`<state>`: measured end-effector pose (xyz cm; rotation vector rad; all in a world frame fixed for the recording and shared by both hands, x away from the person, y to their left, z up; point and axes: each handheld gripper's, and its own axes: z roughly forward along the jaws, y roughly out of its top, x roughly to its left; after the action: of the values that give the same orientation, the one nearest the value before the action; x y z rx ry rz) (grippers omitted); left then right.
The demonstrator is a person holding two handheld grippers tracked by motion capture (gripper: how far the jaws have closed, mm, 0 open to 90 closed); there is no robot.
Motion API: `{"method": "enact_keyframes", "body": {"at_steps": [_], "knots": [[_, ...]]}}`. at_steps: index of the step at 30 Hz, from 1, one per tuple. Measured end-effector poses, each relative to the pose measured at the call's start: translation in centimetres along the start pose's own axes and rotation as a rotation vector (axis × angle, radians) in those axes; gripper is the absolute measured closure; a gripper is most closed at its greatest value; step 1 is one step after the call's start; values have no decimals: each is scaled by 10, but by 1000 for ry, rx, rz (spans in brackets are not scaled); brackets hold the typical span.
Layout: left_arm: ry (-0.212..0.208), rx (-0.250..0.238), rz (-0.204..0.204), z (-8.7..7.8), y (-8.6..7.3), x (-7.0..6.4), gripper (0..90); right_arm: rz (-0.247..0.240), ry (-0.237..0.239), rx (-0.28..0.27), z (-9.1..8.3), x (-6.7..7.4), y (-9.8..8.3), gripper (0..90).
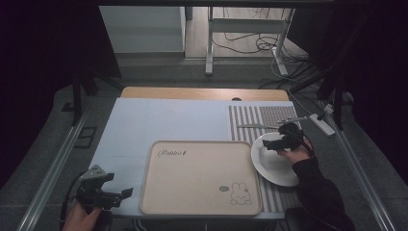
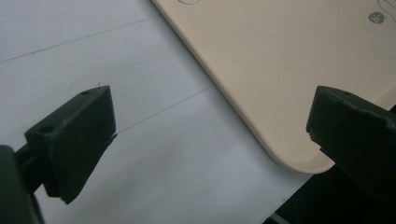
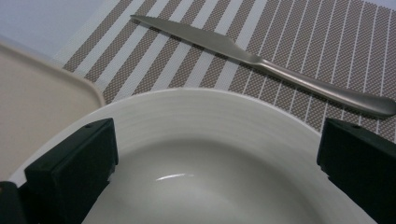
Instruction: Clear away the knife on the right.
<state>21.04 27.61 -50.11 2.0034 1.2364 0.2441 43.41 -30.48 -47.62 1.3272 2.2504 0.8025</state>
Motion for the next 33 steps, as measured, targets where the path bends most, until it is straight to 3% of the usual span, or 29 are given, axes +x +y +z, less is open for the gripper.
{"method": "enact_keyframes", "body": {"at_steps": [15,20,30,33], "knots": [[0,0,1,0,0,0,25,20,-40,20,22,-18,16,0],[-1,-1,3,0,0,0,26,48,-39,13,26,-24,19,0],[-4,-1,-2,1,1,0,26,47,-67,22,31,-37,30,0],[-5,-2,-3,1,0,1,26,27,-88,38,35,-41,32,46]]}}
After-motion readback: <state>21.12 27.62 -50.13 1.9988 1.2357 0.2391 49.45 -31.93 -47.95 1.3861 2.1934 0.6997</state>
